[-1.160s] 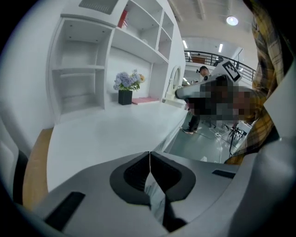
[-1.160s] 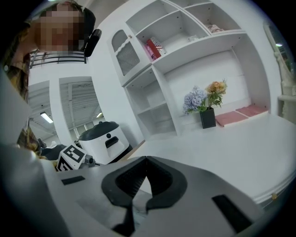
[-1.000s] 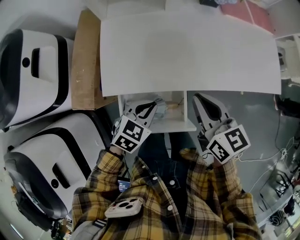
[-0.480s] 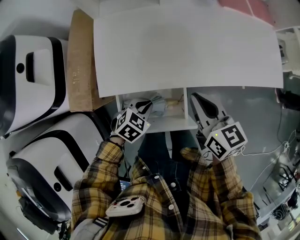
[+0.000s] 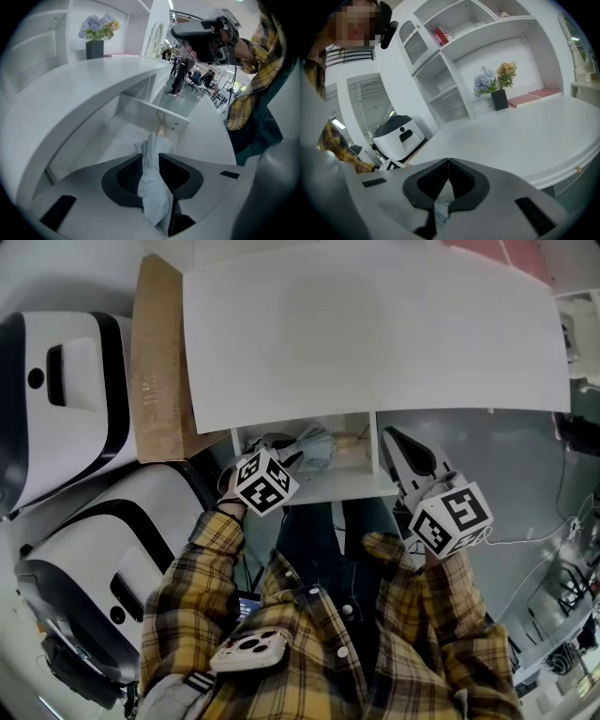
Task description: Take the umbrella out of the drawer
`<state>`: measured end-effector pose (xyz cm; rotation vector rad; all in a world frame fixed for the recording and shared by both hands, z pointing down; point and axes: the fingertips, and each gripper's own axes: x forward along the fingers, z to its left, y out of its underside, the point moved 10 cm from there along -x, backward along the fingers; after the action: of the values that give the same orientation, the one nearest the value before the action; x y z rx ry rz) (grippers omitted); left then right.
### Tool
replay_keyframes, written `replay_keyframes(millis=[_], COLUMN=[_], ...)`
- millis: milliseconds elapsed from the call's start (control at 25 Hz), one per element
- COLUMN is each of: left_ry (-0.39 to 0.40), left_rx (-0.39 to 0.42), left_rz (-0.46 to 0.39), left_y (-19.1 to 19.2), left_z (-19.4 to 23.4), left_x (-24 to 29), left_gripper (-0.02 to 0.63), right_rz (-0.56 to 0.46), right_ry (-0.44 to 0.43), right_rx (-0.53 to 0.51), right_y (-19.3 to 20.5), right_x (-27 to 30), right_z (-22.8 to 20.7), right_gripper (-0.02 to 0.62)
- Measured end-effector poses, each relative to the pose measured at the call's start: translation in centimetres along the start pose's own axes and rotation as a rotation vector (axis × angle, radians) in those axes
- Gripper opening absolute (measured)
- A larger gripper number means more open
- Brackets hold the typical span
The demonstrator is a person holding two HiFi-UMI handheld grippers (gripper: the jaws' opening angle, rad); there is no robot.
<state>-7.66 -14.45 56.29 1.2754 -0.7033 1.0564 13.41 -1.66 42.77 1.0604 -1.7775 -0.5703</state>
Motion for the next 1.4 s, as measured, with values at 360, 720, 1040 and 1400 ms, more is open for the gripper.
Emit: replay_keyframes(millis=[360, 720, 1040, 1400], left_ry=[0.074, 0.116, 0.137, 0.125], left_rx=[0.130, 0.219, 0.315, 0.303], left_rz=[0.118, 0.234, 0.337, 0.371], left_y=[0.5, 1.3, 2.2, 2.3], left_z=[-0.6, -0.5, -0.5, -0.5], left_x=[2.5, 5.5, 7.7, 10.2], left_gripper=[0.246, 0.325, 0.350, 0.357], right_rz=[0.000, 0.011, 0.030, 0.036], right_ry=[0.022, 0.050, 0.067, 0.086], right_rx=[0.023, 0.049, 0.067, 0.093], right_y=[0.5, 1.6, 2.5, 3.3], right_x=[-0.2, -0.7, -1.1, -1.3], right_z=[-0.2, -0.8, -1.2, -1.3], right_gripper=[0.017, 0.017, 0.017, 0.017])
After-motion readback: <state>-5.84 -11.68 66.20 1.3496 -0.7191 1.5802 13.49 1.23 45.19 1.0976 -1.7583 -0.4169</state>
